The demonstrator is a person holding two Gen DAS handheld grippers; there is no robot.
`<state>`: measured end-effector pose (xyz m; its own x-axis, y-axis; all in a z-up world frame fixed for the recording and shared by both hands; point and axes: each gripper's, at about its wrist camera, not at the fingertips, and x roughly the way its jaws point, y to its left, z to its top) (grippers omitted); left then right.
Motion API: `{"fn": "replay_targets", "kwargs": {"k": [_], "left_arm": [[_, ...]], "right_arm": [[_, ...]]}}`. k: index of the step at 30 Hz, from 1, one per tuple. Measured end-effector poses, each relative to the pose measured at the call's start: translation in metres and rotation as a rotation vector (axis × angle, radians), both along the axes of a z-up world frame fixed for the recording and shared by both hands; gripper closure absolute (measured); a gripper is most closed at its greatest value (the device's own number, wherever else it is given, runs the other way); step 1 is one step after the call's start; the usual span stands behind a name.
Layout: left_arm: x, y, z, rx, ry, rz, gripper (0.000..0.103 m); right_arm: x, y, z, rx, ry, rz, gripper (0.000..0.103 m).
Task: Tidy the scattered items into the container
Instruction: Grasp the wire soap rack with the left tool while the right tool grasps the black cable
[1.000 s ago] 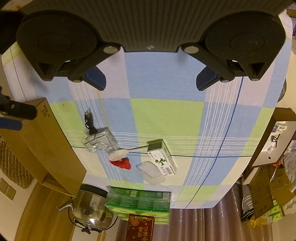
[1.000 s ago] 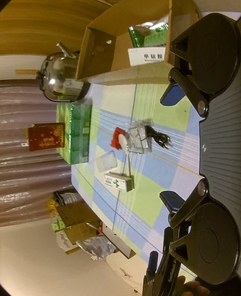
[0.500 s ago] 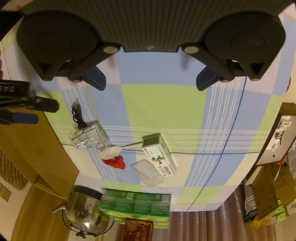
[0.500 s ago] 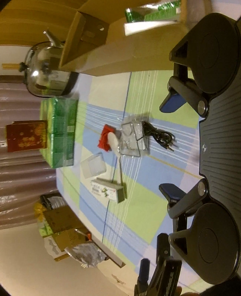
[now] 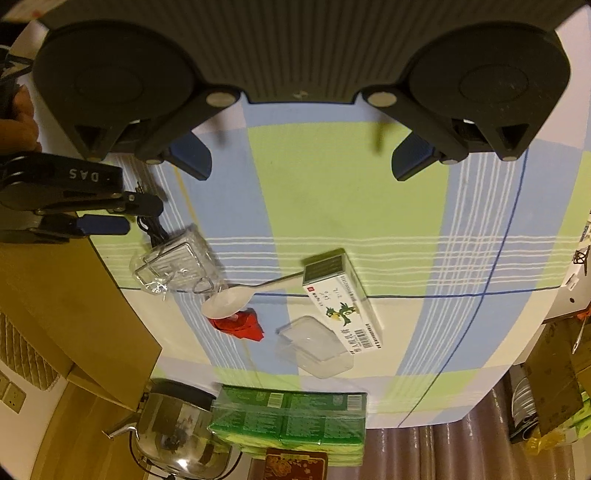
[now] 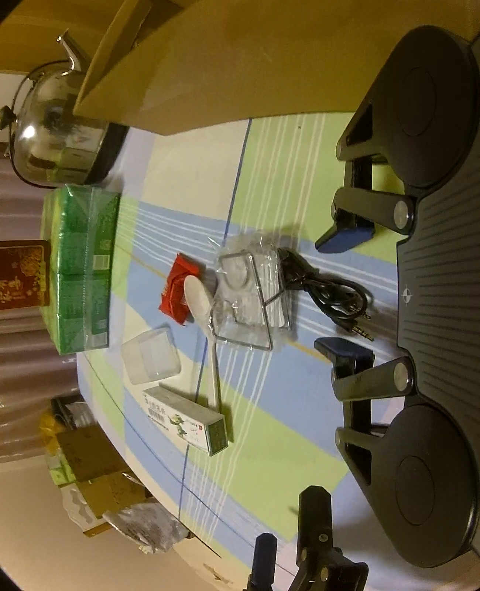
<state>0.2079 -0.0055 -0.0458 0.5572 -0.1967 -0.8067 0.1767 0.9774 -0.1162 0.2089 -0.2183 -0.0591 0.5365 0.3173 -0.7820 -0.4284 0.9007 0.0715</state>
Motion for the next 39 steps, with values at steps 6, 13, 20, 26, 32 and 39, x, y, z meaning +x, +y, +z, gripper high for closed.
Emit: {"fn": "replay_targets", "kwargs": {"k": [6, 13, 20, 26, 32, 39], "left_arm": [[0.007, -0.006, -0.005, -0.005, 0.007, -0.013, 0.001], [0.01, -0.017, -0.005, -0.012, 0.001, -0.051, 0.001], [0.009, -0.026, -0.004, -0.025, 0.002, -0.097, 0.001], [0.009, -0.042, -0.002, -0.035, -0.011, -0.192, 0.001], [0.022, -0.073, -0.006, 0.031, -0.044, -0.386, 0.001], [0.041, -0.097, -0.018, 0.137, -0.067, -0.554, 0.004]], "right_arm": [[-0.002, 0.0, -0.006, -0.017, 0.002, 0.011, 0.081], [-0.014, -0.007, -0.002, -0.011, 0.01, 0.046, 0.088], [-0.049, -0.008, 0.002, 0.012, 0.039, 0.104, 0.09], [-0.073, -0.025, 0.005, -0.011, 0.03, 0.06, 0.092], [-0.081, -0.044, 0.004, -0.037, 0.017, -0.001, 0.092], [-0.084, -0.048, 0.0, -0.044, -0.006, -0.008, 0.09]]}}
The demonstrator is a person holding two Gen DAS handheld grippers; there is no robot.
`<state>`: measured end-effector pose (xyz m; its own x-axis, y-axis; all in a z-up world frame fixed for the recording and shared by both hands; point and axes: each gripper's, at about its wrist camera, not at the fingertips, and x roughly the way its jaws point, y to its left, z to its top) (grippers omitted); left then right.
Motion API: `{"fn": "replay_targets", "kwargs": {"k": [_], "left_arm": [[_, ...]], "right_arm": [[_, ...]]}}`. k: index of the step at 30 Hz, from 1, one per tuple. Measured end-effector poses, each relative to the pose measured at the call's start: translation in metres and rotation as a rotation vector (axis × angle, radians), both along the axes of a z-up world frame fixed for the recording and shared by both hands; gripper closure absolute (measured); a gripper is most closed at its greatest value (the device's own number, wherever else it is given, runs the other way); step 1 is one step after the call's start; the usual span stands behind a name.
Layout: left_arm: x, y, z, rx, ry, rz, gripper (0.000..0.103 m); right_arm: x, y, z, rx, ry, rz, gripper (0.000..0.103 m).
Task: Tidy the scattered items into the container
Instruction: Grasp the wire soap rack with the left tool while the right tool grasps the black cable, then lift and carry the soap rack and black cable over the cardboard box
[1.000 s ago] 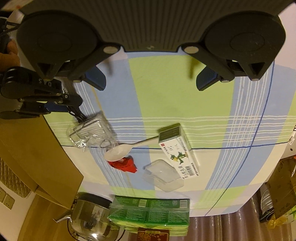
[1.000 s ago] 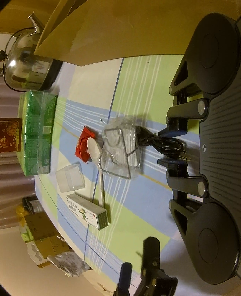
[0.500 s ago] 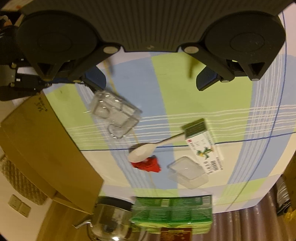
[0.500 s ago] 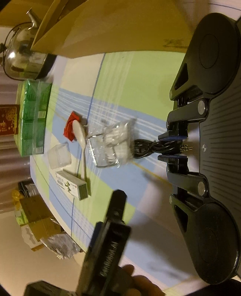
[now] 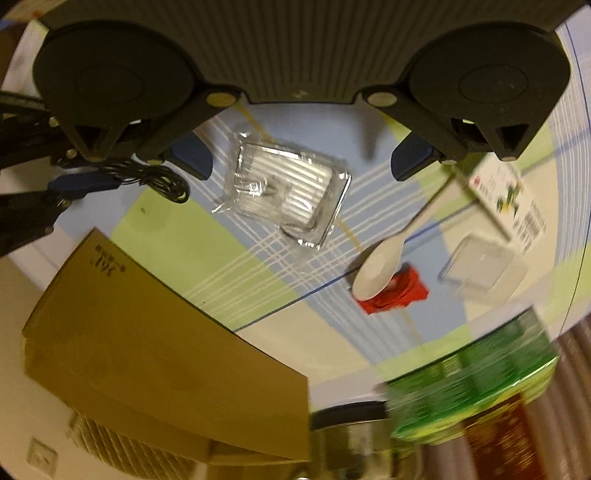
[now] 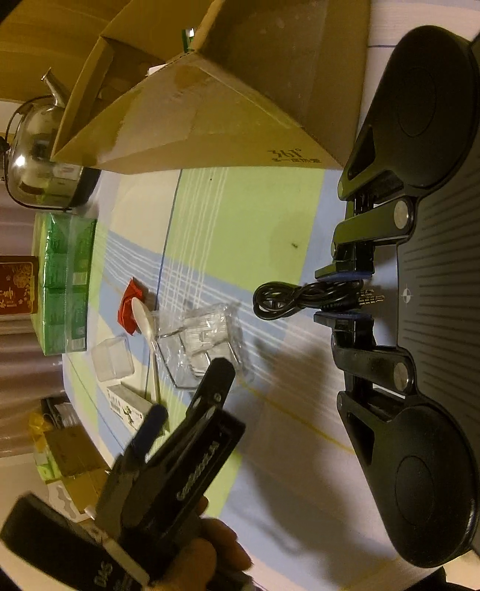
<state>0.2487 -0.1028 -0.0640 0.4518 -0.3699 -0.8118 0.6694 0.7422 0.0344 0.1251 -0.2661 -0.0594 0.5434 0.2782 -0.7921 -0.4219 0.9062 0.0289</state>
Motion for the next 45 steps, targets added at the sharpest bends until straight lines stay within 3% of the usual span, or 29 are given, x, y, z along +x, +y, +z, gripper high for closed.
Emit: {"fn": "replay_targets", "kwargs": {"k": [4, 6, 7, 9, 17, 19, 21, 24, 30, 36, 40, 43, 45], "left_arm": [[0.01, -0.008, -0.005, 0.037, 0.0, -0.062, 0.01], [0.015, -0.011, -0.008, 0.044, 0.006, -0.081, 0.015], [0.016, -0.012, -0.009, 0.043, 0.011, -0.089, 0.018], [0.016, -0.014, -0.009, 0.043, 0.017, -0.101, 0.032], [-0.008, -0.002, -0.004, 0.037, 0.032, -0.02, 0.037], [-0.022, 0.005, -0.002, 0.032, 0.044, 0.011, 0.037], [-0.037, 0.011, -0.001, 0.023, 0.059, 0.05, 0.037], [-0.061, 0.017, 0.0, 0.013, 0.07, 0.1, 0.037], [-0.105, 0.025, 0.005, -0.028, 0.101, 0.202, 0.037], [-0.136, 0.022, 0.003, -0.014, 0.067, 0.203, 0.036], [-0.141, 0.02, 0.0, 0.007, 0.055, 0.189, 0.028], [-0.141, 0.02, 0.0, 0.005, 0.051, 0.192, 0.028], [-0.14, 0.021, 0.0, 0.001, 0.047, 0.193, 0.028]], "right_arm": [[-0.001, 0.001, -0.003, -0.016, -0.024, 0.005, 0.08], [-0.001, 0.001, -0.003, -0.025, -0.033, -0.005, 0.053], [-0.001, -0.001, -0.004, -0.019, -0.034, -0.008, 0.05], [0.0, -0.001, -0.005, -0.012, -0.026, -0.002, 0.05], [0.002, 0.003, -0.005, -0.01, -0.026, 0.021, 0.051], [0.002, 0.004, -0.005, -0.006, -0.023, 0.021, 0.057], [0.0, 0.005, -0.003, -0.011, -0.025, 0.029, 0.078], [-0.005, 0.007, -0.001, -0.012, -0.01, 0.037, 0.091], [-0.026, 0.003, 0.008, -0.001, 0.003, 0.045, 0.091], [-0.05, -0.005, 0.007, -0.009, 0.013, 0.024, 0.091], [-0.058, -0.005, 0.003, -0.031, 0.001, 0.031, 0.09], [-0.057, -0.006, 0.002, -0.033, -0.003, 0.033, 0.087], [-0.055, -0.006, 0.002, -0.039, -0.008, 0.032, 0.079]]}}
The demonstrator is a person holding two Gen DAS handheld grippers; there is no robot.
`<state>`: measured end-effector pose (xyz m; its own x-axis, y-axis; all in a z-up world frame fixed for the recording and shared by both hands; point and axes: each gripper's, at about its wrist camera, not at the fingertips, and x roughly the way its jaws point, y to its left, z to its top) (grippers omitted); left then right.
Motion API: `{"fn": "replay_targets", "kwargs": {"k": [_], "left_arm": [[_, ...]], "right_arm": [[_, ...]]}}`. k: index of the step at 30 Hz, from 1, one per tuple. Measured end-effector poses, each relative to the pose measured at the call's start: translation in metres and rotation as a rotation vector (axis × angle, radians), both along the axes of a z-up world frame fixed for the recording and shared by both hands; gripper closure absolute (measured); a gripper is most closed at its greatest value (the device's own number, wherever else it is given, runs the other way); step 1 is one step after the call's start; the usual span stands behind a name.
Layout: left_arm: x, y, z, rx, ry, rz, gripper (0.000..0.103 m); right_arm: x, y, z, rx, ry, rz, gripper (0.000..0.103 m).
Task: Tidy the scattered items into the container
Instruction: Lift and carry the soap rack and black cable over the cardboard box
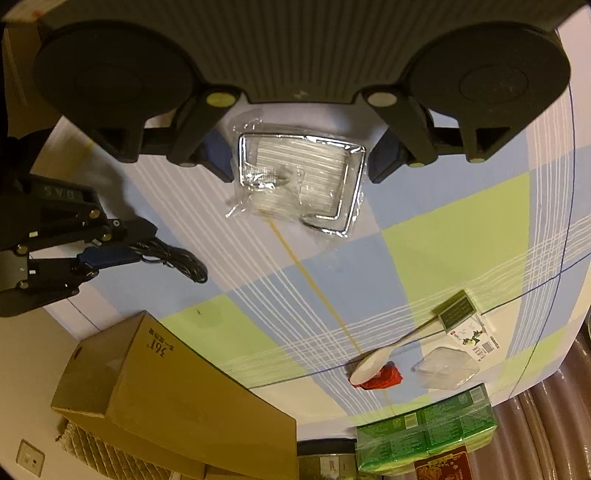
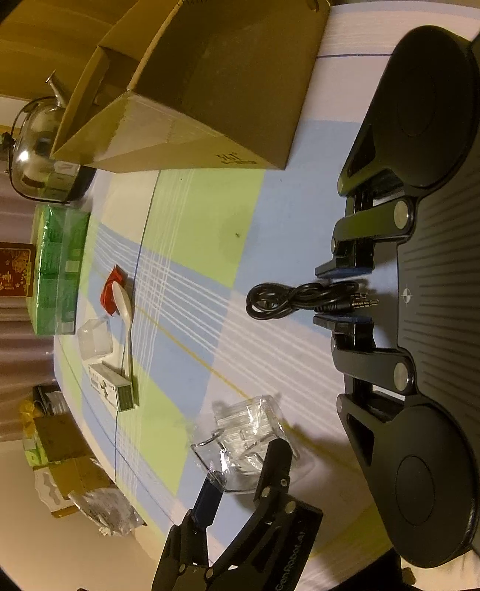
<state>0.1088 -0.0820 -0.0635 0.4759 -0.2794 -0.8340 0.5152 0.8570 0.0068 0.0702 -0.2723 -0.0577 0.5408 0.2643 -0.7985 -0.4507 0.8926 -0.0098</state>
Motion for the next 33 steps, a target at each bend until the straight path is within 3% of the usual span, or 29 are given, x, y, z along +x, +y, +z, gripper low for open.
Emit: {"fn": "replay_targets", "kwargs": {"k": [4, 19, 20, 21, 33], "left_arm": [[0.0, -0.003, 0.0, 0.015, -0.012, -0.022, 0.028], [-0.004, -0.002, -0.002, 0.016, -0.001, -0.019, 0.037], [-0.005, -0.002, -0.002, 0.015, 0.001, -0.017, 0.037], [-0.006, -0.002, -0.002, 0.014, 0.004, -0.014, 0.037], [-0.023, 0.001, 0.006, -0.017, 0.012, 0.019, 0.038]], "right_arm": [[0.005, 0.0, -0.001, 0.009, 0.001, -0.001, 0.072], [0.008, 0.006, -0.002, -0.01, -0.012, 0.031, 0.073], [0.008, 0.006, -0.001, -0.011, -0.01, 0.031, 0.076], [0.008, 0.006, -0.001, -0.005, -0.006, 0.031, 0.091], [-0.011, 0.001, 0.018, -0.003, -0.038, 0.007, 0.091]]}}
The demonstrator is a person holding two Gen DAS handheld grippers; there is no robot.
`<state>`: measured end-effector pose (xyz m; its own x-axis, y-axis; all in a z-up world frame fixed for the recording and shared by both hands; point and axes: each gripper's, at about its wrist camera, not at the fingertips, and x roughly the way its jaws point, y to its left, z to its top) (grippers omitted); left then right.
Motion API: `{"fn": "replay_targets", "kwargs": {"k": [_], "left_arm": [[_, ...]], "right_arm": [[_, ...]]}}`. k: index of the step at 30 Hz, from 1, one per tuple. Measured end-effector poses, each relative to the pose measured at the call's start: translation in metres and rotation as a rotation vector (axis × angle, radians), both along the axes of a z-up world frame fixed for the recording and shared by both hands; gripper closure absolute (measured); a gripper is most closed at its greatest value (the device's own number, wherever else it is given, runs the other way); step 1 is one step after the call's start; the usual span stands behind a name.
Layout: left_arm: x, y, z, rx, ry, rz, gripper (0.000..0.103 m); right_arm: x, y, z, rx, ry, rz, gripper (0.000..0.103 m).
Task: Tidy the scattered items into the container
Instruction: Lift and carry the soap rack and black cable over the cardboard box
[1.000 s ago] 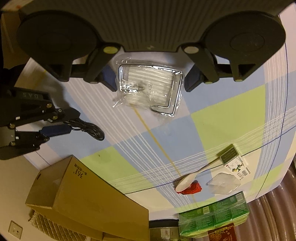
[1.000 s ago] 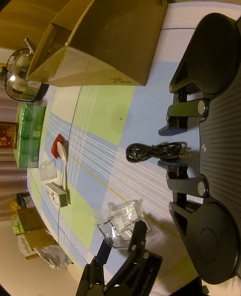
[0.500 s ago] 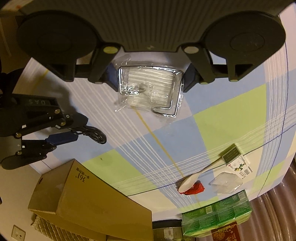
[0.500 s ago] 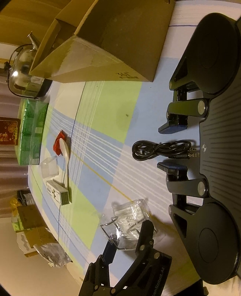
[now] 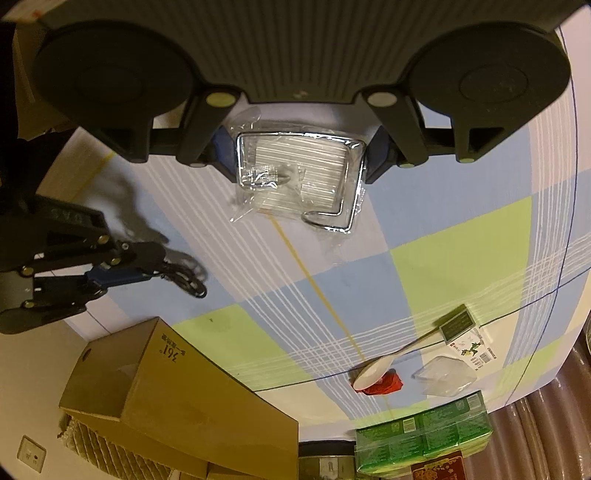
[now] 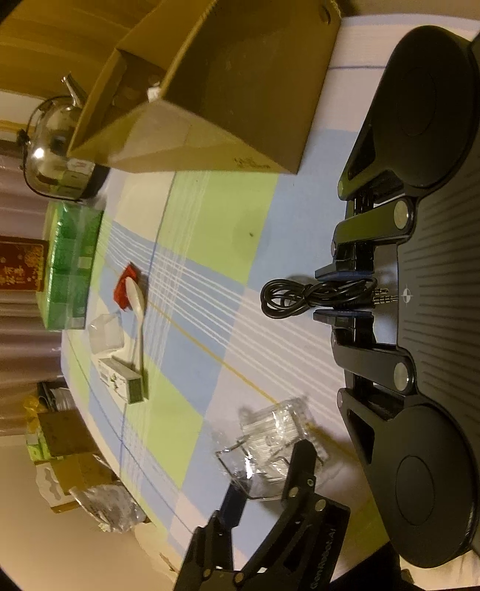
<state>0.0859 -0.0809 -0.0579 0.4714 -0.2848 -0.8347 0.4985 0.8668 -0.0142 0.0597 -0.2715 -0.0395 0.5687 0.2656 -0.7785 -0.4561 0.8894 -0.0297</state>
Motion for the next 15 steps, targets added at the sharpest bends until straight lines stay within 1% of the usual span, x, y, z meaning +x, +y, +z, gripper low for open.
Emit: {"fn": "replay_targets", "kwargs": {"k": [7, 12, 15], "left_arm": [[-0.005, -0.004, 0.021, -0.023, -0.035, 0.011, 0.038], [0.0, -0.017, 0.041, -0.052, -0.064, 0.002, 0.038], [0.006, -0.03, 0.056, -0.082, -0.084, -0.004, 0.038]], "right_arm": [[-0.008, -0.009, 0.023, 0.005, -0.053, -0.028, 0.091], [-0.008, -0.021, 0.053, 0.021, -0.125, -0.061, 0.091], [-0.003, -0.03, 0.075, 0.033, -0.174, -0.089, 0.091]]}}
